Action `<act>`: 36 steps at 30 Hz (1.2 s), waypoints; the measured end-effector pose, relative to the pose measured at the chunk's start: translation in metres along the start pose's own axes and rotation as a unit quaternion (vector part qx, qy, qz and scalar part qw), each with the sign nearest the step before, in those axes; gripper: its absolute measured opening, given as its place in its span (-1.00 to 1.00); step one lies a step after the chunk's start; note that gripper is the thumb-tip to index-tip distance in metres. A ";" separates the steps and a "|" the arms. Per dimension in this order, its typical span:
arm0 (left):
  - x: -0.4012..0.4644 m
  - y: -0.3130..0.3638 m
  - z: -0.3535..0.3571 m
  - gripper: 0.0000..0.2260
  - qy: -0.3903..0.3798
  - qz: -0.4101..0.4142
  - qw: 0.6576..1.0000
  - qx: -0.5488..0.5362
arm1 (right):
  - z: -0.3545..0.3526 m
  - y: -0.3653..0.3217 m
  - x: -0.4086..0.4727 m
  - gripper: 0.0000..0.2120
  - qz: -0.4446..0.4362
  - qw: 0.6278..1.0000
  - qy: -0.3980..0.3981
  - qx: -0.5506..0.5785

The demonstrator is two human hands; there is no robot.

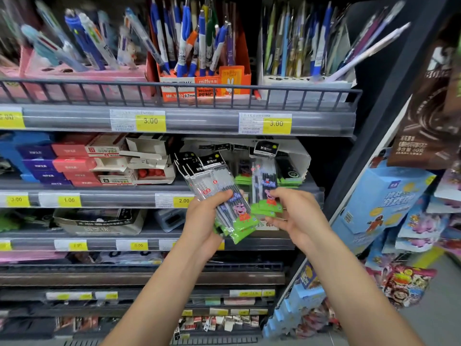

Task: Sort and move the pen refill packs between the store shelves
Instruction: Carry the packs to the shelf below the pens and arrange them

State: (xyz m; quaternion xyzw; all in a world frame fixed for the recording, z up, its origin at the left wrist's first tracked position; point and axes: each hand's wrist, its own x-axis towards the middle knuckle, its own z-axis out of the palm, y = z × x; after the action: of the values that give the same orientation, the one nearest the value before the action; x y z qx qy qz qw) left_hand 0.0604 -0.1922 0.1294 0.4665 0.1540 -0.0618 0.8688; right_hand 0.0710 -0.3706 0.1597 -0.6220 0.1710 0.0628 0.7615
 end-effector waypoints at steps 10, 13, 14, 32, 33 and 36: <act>0.006 0.001 -0.001 -0.66 -0.024 -0.011 0.999 -0.022 | 0.015 -0.014 0.041 -0.81 -0.078 0.990 0.101 -0.065; 0.007 0.000 -0.002 -0.65 -0.025 -0.015 0.999 -0.016 | 0.015 -0.005 0.032 -0.66 -0.127 0.977 0.127 -0.116; 0.007 0.000 -0.003 -0.64 -0.026 -0.015 0.999 -0.016 | 0.013 0.001 0.026 -0.63 -0.148 0.969 0.130 -0.149; 0.025 -0.008 0.005 -0.62 -0.022 -0.017 1.000 0.003 | -0.004 0.024 0.052 -0.60 -0.418 0.607 0.070 -0.672; 0.026 -0.009 0.004 -0.62 -0.022 -0.016 1.000 0.004 | -0.005 0.022 0.052 -0.64 -0.420 0.602 0.066 -0.676; 0.020 -0.018 -0.003 -0.68 -0.019 -0.015 1.000 0.002 | -0.008 0.014 0.052 -0.69 -0.444 0.574 0.055 -0.686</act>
State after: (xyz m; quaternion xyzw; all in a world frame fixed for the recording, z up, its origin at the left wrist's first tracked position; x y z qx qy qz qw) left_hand 0.0741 -0.1992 0.1068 0.4650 0.1441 -0.0836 0.8695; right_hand 0.1136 -0.3813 0.1273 -0.9587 -0.1790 -0.2193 0.0288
